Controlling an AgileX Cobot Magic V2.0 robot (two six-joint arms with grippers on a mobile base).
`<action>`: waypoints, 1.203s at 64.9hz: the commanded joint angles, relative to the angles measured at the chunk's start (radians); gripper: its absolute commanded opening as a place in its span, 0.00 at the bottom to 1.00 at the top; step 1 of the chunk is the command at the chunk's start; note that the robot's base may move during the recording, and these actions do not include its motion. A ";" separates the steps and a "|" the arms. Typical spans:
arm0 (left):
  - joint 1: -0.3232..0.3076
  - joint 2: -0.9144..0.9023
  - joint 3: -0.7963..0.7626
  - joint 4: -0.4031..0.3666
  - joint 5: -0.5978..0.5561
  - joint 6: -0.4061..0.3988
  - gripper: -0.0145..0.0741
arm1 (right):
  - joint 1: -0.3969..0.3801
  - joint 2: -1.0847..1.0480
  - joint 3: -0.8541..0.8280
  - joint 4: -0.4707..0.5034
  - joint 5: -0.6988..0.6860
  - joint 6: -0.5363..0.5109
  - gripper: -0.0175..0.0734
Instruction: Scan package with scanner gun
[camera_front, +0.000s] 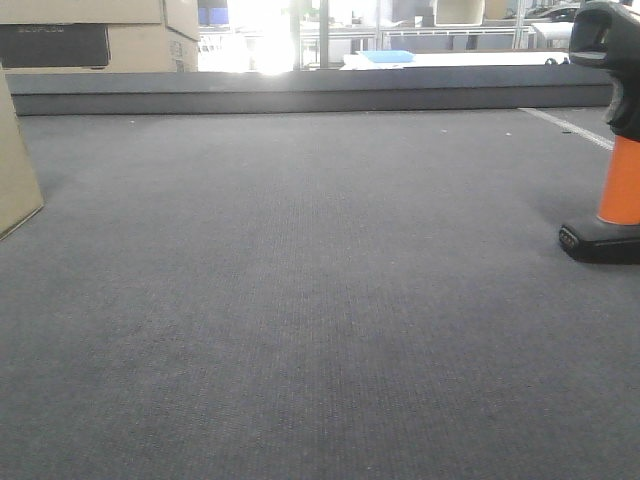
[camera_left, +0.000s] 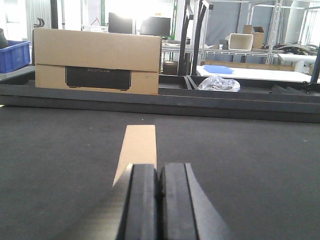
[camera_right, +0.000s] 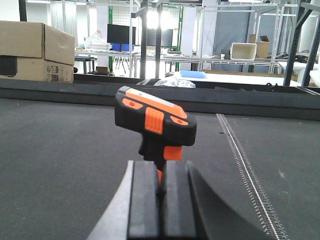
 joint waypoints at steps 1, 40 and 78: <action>-0.002 -0.005 -0.006 0.000 -0.007 -0.011 0.04 | 0.001 -0.003 0.001 -0.007 -0.024 0.002 0.01; -0.002 -0.005 0.276 0.043 -0.298 -0.011 0.04 | 0.001 -0.003 0.001 -0.007 -0.026 0.002 0.01; -0.048 -0.005 0.417 0.028 -0.409 -0.011 0.04 | 0.001 -0.003 0.001 -0.007 -0.026 0.002 0.01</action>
